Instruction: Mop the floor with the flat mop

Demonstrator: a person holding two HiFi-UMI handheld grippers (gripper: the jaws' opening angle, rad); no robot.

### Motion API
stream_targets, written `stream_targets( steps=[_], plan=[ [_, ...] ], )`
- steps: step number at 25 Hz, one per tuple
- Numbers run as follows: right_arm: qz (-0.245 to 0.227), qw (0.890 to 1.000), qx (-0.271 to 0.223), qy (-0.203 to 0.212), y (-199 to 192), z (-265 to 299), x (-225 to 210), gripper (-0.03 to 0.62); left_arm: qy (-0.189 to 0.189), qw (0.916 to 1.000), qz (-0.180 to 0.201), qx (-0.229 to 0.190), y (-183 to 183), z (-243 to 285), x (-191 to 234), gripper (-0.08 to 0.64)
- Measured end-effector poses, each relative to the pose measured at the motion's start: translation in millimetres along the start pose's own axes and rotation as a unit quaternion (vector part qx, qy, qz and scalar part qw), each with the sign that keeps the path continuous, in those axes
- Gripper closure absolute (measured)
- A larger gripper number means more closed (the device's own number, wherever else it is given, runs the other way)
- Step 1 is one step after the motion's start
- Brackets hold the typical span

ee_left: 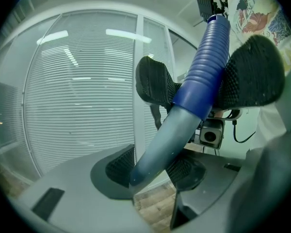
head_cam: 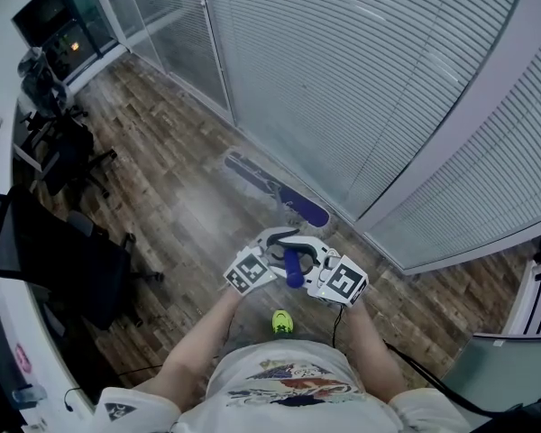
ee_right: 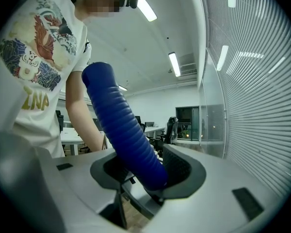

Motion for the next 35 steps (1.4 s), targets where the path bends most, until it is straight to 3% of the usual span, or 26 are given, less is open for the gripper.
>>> stream_targets(
  steps=[17,35],
  plan=[
    [-0.009,1.0,0.026,0.006,2,9,60,0.408,0.016,0.9998,-0.008,-0.006,-4,-41,-46,0.397],
    [-0.019,0.998,0.057,0.009,6,42,245,0.408,0.011,0.9995,-0.02,-0.024,-25,-170,-180,0.397]
  ],
)
Point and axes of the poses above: the fingertips, and each gripper's own axes: z forward along the fingers, x to its left, y out of its top, the point moved 6 cm from there along -z, backward along the fingers, and after that the axes turned 5 degrees about -x, right-handed, at the moved point
